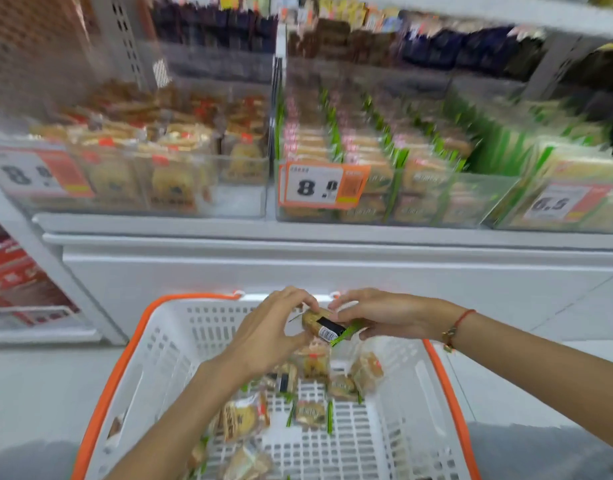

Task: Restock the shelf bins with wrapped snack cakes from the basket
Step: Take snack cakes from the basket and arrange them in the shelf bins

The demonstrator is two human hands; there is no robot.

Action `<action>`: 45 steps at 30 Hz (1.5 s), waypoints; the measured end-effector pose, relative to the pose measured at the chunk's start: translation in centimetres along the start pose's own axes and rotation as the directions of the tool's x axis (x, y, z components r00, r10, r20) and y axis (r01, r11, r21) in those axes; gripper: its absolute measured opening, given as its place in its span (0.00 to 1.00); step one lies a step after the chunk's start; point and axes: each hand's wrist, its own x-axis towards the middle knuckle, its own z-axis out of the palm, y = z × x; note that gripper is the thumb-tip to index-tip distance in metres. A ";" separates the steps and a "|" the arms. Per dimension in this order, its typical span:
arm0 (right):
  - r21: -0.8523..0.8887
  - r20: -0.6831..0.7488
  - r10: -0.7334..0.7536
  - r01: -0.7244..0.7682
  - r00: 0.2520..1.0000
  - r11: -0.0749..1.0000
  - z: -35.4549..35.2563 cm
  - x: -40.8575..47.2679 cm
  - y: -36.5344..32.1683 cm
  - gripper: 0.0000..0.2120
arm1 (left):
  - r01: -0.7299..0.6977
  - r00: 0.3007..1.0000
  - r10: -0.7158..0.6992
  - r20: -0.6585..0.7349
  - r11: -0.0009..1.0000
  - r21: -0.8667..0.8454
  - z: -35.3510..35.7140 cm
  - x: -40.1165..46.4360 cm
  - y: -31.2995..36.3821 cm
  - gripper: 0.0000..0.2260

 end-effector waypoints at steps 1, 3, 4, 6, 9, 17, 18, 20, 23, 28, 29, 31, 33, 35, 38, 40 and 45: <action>0.045 0.021 -0.014 0.013 1.000 0.999 -0.8 -1.1 -0.8 0.06 | -0.040 0.999 0.039 -0.035 0.999 -0.017 -0.5 0.5 0.7 0.11; 0.113 0.104 -0.024 0.012 0.994 0.994 -2.4 -3.1 -1.8 0.15 | -0.063 0.996 0.059 -0.065 0.996 -0.063 -1.4 1.1 1.9 0.08; 0.144 0.151 -0.033 0.011 0.988 0.989 -3.4 -3.9 -2.2 0.21 | -0.043 0.997 0.034 -0.075 0.991 -0.124 -2.0 1.6 2.6 0.06; 0.221 0.163 -0.048 0.011 0.985 0.975 -4.8 -5.0 -2.8 0.32 | 0.050 0.996 -0.070 -0.047 0.936 -0.347 -2.8 2.5 4.2 0.10; 0.267 -0.040 -0.093 0.100 0.995 0.959 -5.5 -5.6 -3.8 0.32 | 0.161 0.986 -0.151 0.064 0.822 -0.546 -3.4 3.6 6.3 0.12; -0.036 -0.383 -0.387 0.405 0.839 0.914 -5.3 -7.6 -5.3 0.15 | 0.226 0.968 -0.245 0.055 0.750 -0.621 -4.0 5.2 10.3 0.04; 0.049 -0.433 -0.380 0.443 0.817 0.895 -5.3 -7.5 -5.3 0.17 | 0.223 0.964 -0.263 0.039 0.718 -0.660 -3.9 5.3 10.6 0.06; 0.194 -0.494 -0.348 0.491 0.797 0.850 -5.2 -7.5 -5.0 0.17 | 0.203 0.959 -0.285 0.012 0.654 -0.729 -3.7 5.5 11.5 0.08; 0.159 -0.555 -0.347 0.506 0.756 0.847 -4.9 -7.6 -4.8 0.13 | 0.158 0.954 -0.295 -0.045 0.628 -0.762 -3.2 6.0 12.9 0.08; -0.050 -0.762 -0.447 0.646 0.468 0.762 -6.4 -9.1 -5.7 0.09 | -0.102 0.853 -0.213 -0.476 0.827 -0.552 -4.6 7.2 12.5 0.07; -0.135 -0.791 -0.478 0.652 0.382 0.746 -7.6 -9.8 -6.4 0.08 | -0.125 0.797 -0.178 -0.577 0.887 -0.446 -5.7 7.7 12.2 0.08; -0.320 -0.817 -0.524 0.566 0.242 0.760 -10.6 -10.8 -7.1 0.10 | -0.101 0.690 -0.073 -0.720 0.975 -0.195 -8.1 8.6 11.2 0.14; -0.517 -0.764 -0.611 0.370 0.207 0.772 -13.5 -11.4 -7.9 0.10 | -0.054 0.655 0.032 -0.755 0.999 -0.004 -10.3 9.6 10.1 0.21; -0.653 -0.674 -0.668 0.169 0.314 0.739 -15.7 -11.6 -9.2 0.12 | 0.011 0.702 0.047 -0.711 0.997 0.077 -11.9 10.4 9.3 0.30; -0.755 -0.612 -0.632 -0.114 0.475 0.646 -18.4 -10.8 -11.4 0.15 | 0.134 0.798 -0.046 -0.601 0.986 0.102 -12.7 11.2 8.8 0.43; -0.780 -0.605 -0.567 -0.271 0.559 0.565 -20.1 -9.7 -12.6 0.17 | 0.190 0.829 -0.102 -0.550 0.976 0.105 -12.7 11.6 8.8 0.48; -0.782 -0.591 -0.340 -0.416 0.731 0.464 -21.1 -7.5 -12.9 0.18 | 0.203 0.834 -0.128 -0.537 0.976 0.082 -12.2 12.2 8.5 0.50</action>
